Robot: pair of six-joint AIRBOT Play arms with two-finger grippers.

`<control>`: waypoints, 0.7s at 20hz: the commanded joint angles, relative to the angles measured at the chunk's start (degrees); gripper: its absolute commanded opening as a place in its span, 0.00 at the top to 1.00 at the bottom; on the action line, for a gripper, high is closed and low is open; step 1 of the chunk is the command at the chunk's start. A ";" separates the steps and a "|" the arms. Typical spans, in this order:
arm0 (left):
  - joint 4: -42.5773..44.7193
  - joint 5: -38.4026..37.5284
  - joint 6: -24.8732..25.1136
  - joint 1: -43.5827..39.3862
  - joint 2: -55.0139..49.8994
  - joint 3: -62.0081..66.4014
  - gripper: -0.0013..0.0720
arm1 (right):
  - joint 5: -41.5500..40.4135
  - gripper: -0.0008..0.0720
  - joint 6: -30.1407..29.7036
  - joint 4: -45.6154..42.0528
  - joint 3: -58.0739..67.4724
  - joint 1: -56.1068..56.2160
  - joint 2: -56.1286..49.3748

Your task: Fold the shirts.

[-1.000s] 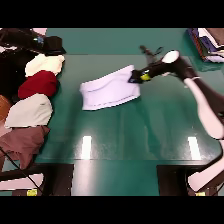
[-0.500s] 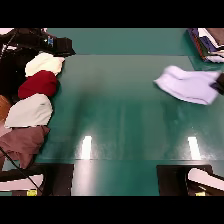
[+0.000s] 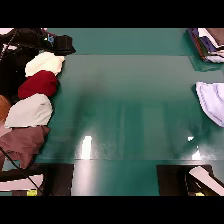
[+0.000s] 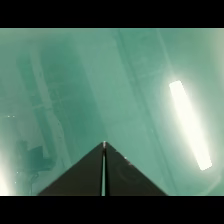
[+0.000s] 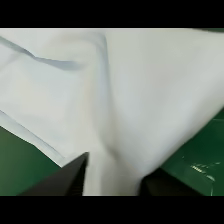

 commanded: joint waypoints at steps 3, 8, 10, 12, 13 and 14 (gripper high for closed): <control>0.04 -1.03 0.42 -0.02 0.00 0.00 0.95 | 9.01 0.36 -7.28 -6.10 3.28 -6.29 0.90; 0.04 -2.97 0.37 -0.02 0.00 0.00 0.95 | 18.99 0.37 -7.26 -3.78 13.64 -7.48 1.03; -0.59 -3.87 -0.07 -0.02 0.00 0.02 0.95 | 20.15 0.37 -7.26 5.75 14.62 -2.36 1.57; -1.62 -3.48 -0.07 -0.02 0.00 0.02 0.95 | 19.71 0.37 -7.28 12.90 13.49 5.86 2.78; -1.66 -2.89 -0.04 -0.02 0.00 0.02 0.95 | 19.58 0.37 -7.28 13.99 13.27 11.43 3.10; -1.66 -1.97 -0.04 -0.02 0.00 0.02 0.95 | 19.61 0.37 -7.28 13.86 13.27 17.22 3.41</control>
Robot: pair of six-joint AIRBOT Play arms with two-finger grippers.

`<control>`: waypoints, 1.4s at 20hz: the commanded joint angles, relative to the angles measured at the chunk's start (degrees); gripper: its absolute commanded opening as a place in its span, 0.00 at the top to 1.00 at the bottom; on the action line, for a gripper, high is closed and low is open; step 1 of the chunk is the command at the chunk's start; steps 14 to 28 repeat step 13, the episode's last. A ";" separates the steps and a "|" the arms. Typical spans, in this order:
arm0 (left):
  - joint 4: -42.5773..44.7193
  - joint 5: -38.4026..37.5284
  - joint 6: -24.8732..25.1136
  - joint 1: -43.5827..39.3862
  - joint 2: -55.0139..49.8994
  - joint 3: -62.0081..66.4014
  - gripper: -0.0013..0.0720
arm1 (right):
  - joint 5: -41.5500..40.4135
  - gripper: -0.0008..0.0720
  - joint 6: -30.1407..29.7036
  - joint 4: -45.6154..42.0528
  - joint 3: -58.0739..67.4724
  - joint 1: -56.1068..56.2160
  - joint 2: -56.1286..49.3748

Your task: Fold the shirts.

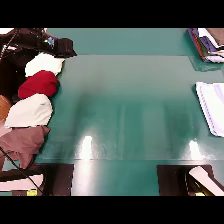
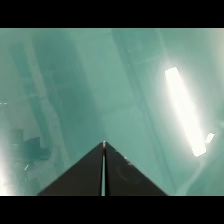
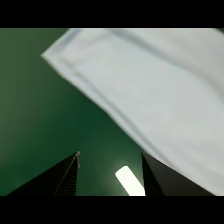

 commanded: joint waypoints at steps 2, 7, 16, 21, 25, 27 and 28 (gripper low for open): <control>-0.59 2.40 -0.24 0.00 0.00 0.02 0.95 | 1.03 0.37 -0.11 6.38 0.35 21.84 0.94; -0.59 5.81 -0.24 0.00 0.00 0.02 0.95 | -1.27 0.59 -0.11 5.97 0.35 44.22 0.94; -0.59 7.48 -0.26 0.00 0.00 0.02 0.95 | -4.17 0.97 -0.72 5.92 0.35 56.02 0.94; -0.59 7.48 -0.26 0.00 0.00 0.02 0.95 | -4.17 0.97 -0.72 5.92 0.35 56.02 0.94; -0.59 7.48 -0.26 0.00 0.00 0.02 0.95 | -4.17 0.97 -0.72 5.92 0.35 56.02 0.94; -0.59 7.48 -0.26 0.00 0.00 0.02 0.95 | -4.17 0.97 -0.72 5.92 0.35 56.02 0.94; -0.59 7.48 -0.26 0.00 0.00 0.02 0.95 | -4.17 0.97 -0.72 5.92 0.35 56.02 0.94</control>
